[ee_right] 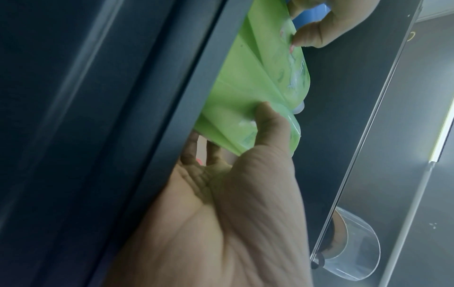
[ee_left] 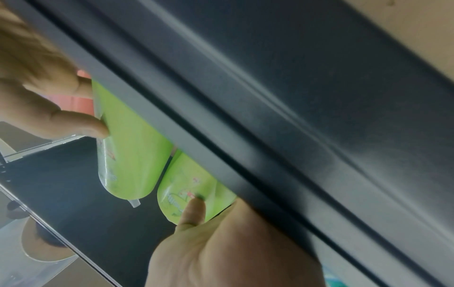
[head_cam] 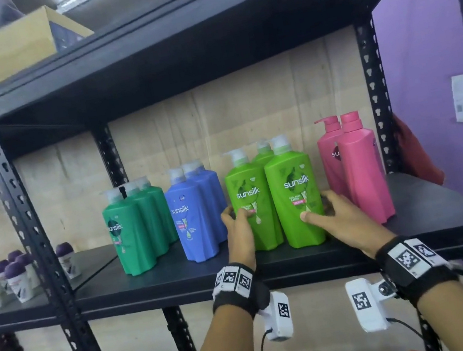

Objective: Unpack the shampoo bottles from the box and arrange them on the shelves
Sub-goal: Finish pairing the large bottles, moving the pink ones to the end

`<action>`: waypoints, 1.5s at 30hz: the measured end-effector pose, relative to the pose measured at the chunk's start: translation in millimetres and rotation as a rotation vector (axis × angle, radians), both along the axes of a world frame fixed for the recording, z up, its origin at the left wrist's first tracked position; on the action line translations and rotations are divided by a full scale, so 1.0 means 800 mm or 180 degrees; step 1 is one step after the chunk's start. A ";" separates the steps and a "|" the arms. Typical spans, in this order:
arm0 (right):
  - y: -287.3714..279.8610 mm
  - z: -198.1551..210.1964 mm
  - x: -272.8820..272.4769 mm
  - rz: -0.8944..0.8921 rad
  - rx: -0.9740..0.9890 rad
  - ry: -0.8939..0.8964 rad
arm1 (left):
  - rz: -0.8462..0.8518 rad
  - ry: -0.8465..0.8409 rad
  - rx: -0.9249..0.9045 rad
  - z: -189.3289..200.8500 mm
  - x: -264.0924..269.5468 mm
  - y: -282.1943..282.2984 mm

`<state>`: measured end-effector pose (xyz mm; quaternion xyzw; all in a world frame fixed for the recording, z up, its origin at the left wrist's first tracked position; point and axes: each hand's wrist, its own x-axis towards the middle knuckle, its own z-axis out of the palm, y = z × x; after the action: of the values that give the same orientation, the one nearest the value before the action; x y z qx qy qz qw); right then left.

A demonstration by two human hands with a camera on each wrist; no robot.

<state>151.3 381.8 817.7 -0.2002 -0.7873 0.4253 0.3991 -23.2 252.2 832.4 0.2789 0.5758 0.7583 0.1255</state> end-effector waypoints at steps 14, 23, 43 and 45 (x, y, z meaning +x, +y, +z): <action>0.012 -0.004 -0.002 0.0176 -0.0281 0.0230 | -0.0170 0.0112 0.0029 0.003 0.006 0.001; 0.013 -0.008 -0.007 0.0001 -0.0088 0.0247 | -0.0334 0.0087 0.0356 0.032 -0.015 0.001; 0.012 -0.007 -0.008 -0.0057 -0.0244 0.0409 | 0.0572 0.1972 0.0220 0.113 -0.054 0.041; 0.010 -0.006 -0.008 -0.0069 -0.0231 0.0396 | 0.0577 0.1972 0.0229 0.114 -0.053 0.042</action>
<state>145.3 390.2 812.7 -0.1963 -0.7428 0.4607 0.4443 -65.6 285.4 923.4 0.4483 0.5819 0.6652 -0.1336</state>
